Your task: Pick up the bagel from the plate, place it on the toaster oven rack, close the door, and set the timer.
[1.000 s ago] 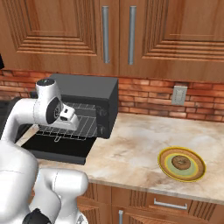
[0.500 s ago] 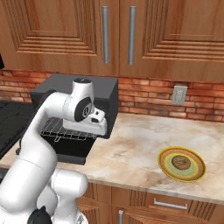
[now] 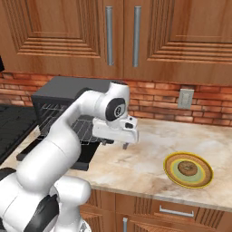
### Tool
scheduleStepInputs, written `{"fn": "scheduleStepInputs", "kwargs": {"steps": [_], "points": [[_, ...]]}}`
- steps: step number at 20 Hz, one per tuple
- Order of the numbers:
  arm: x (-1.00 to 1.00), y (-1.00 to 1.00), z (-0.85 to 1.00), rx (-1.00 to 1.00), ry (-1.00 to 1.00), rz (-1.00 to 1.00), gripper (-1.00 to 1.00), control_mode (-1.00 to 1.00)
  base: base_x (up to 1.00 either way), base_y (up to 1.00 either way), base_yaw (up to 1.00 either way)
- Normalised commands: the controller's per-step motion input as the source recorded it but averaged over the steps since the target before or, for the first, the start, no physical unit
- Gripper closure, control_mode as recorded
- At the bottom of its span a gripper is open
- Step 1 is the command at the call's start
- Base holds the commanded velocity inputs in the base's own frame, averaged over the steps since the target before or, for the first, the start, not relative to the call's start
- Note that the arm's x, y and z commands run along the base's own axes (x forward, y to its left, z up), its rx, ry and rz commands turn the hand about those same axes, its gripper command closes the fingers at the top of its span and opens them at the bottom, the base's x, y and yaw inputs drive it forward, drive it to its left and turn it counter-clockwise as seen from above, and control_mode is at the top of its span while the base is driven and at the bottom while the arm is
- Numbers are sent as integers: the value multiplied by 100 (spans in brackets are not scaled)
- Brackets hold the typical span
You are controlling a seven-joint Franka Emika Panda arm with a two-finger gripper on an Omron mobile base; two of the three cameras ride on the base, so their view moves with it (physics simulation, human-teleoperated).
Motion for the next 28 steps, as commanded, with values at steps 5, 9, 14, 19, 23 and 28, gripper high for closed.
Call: {"fn": "scheduleStepInputs", "kwargs": {"steps": [5,9,14,19,23,28], "points": [[5,-69,-2,-3,18,0,-100,-100,0,0,0],[0,-50,-13,-7,14,0,-100,-100,0,0,0],[3,-47,-21,-10,11,0,-100,-100,0,0,0],[5,-41,-21,-13,11,0,-100,-100,0,0,0],[13,-32,-14,-11,9,0,-100,-100,0,0,0],[20,-34,-1,-3,1,0,-100,-100,0,0,0]]}}
